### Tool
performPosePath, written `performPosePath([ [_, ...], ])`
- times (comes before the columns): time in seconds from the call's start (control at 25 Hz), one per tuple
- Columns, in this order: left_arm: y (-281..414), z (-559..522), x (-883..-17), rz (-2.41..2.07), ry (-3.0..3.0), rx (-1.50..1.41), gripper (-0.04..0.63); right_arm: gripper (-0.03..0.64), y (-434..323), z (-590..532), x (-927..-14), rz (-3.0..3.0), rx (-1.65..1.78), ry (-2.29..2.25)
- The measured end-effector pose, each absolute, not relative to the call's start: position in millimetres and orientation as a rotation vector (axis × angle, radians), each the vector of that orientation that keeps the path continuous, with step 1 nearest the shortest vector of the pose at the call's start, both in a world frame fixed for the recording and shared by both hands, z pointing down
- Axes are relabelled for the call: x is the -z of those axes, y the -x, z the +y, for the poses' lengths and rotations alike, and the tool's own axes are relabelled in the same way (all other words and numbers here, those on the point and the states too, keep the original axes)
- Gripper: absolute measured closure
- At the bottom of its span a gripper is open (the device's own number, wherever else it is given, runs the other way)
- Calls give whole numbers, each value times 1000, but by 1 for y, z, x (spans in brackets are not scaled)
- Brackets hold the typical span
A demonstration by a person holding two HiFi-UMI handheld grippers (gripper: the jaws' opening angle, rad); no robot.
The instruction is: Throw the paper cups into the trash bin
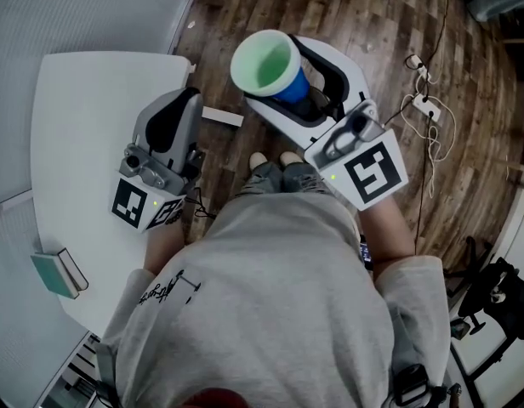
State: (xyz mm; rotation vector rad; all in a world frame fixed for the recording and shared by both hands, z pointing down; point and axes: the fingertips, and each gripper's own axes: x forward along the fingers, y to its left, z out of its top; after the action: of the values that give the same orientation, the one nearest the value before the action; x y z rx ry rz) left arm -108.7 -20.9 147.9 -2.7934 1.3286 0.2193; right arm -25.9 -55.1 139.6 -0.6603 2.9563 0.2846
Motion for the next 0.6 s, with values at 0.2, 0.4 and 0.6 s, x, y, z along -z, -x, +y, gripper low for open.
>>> performPosePath([
  [0.2,94,-29,-159,1255,2842,-190,601,322,13,-58,-145,2932,-281,743],
  [0.4,71,-35,-172,1193,2891,-175,601,321,-4,-61,-156,2918,-258,806],
  [0.6,56,-43,-185,1166,2921,-157,601,321,-17,-66,-169,2900,-230,841],
])
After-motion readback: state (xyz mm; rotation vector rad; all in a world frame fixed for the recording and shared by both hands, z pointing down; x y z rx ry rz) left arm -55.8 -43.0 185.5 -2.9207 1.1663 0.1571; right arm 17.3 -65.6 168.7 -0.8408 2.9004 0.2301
